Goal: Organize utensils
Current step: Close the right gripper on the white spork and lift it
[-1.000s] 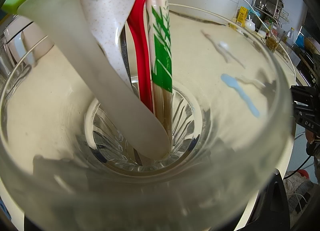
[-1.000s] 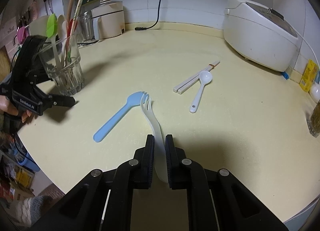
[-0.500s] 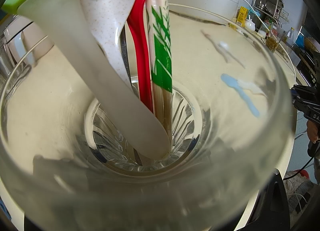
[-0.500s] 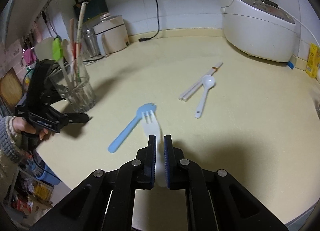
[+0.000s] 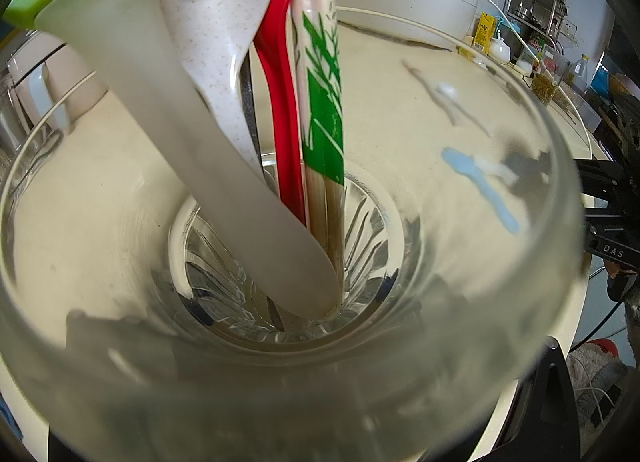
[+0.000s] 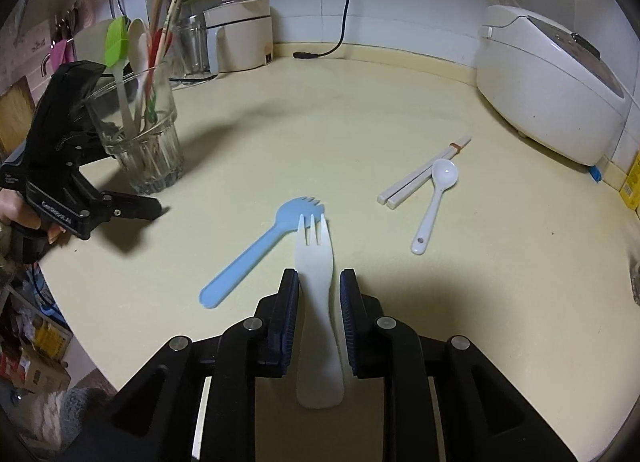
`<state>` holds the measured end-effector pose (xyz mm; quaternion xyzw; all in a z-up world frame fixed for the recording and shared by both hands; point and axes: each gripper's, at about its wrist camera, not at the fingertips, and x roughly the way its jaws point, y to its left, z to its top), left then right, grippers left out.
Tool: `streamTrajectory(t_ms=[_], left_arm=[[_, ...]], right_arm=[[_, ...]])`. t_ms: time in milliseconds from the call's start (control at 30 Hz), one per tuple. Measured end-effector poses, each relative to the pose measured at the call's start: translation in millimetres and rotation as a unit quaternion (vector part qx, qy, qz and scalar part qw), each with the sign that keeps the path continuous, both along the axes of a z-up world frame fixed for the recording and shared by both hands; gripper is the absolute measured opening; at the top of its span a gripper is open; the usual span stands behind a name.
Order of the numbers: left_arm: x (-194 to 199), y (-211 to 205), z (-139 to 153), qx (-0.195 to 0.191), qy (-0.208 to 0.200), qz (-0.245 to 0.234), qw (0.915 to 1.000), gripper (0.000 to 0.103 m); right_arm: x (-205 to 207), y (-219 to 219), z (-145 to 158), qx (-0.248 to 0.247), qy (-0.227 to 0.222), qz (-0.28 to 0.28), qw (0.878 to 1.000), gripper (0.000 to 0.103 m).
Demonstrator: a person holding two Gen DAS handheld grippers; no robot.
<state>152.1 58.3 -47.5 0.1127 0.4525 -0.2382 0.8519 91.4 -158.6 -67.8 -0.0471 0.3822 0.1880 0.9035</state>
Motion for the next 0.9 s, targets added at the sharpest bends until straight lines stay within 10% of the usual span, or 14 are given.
streamTrajectory(t_ms=[900], left_arm=[[0,0,0,0.0,0.0,0.0,1.0,0.102]], right_arm=[[-11,-13,11,0.053,-0.017,-0.026,0.998,0.017]])
